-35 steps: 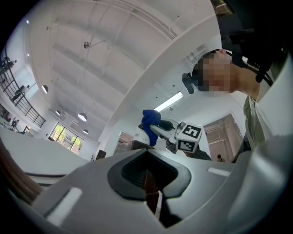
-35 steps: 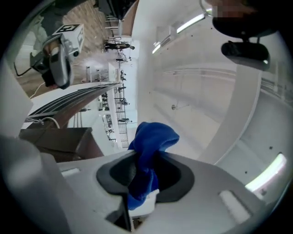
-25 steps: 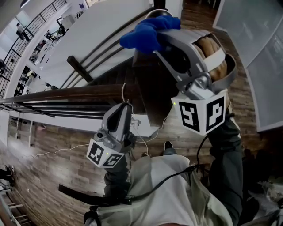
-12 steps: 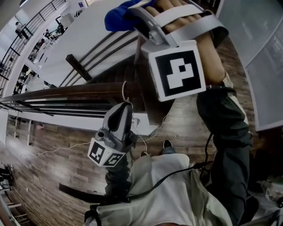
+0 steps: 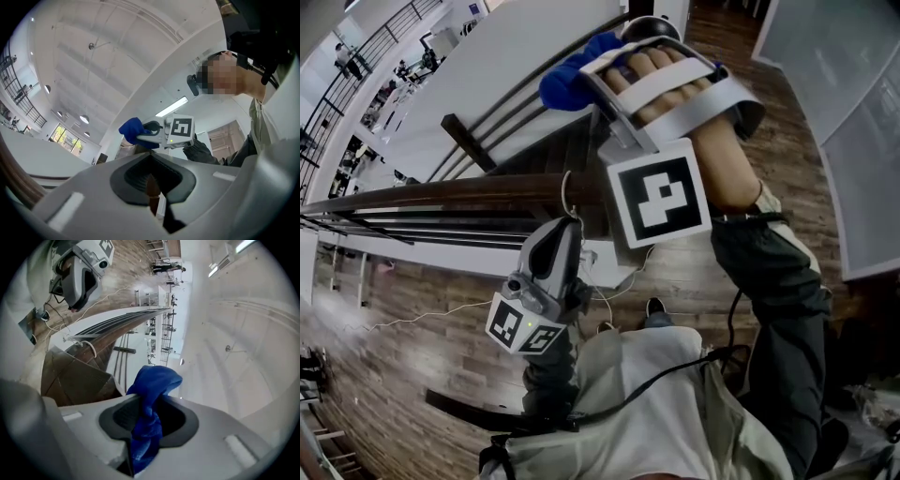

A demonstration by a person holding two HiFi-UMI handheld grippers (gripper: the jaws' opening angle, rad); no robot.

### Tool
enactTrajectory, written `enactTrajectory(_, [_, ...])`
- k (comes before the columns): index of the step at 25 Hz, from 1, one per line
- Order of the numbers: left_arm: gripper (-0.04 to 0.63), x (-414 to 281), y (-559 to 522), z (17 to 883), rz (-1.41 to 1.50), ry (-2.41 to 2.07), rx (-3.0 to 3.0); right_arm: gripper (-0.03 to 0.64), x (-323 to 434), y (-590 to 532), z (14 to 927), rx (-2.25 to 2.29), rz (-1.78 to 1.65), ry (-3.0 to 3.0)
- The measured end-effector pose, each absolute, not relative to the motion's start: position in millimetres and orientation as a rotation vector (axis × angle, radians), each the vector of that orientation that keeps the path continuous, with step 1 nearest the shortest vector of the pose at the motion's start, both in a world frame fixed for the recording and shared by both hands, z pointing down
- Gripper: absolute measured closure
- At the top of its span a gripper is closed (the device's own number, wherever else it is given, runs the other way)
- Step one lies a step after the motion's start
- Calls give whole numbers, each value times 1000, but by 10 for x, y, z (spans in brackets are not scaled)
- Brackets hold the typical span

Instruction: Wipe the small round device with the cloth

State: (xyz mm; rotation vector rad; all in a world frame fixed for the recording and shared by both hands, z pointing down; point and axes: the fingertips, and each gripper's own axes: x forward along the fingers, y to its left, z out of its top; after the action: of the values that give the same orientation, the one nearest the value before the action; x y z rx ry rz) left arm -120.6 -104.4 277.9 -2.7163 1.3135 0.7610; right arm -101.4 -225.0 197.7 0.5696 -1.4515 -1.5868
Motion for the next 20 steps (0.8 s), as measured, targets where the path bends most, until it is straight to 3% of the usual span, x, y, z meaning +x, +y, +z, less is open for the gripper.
enactTrajectory(3, [594, -1197, -1033, 2784, 757, 1311, -2720, 512, -891, -2022, 1683, 644, -1659, -1632])
enactTrajectory(6, [594, -1196, -1015, 2778, 761, 1310, -2724, 512, -607, -1886, 811, 896, -1817, -1835])
enactTrajectory(9, [594, -1205, -987, 2756, 773, 1310, -2727, 512, -79, -2130, 298, 1150, -1641, -2061])
enactTrajectory(20, [592, -1209, -981, 2767, 761, 1324, -2728, 515, 326, -2926, 1130, 1002, -993, -2665])
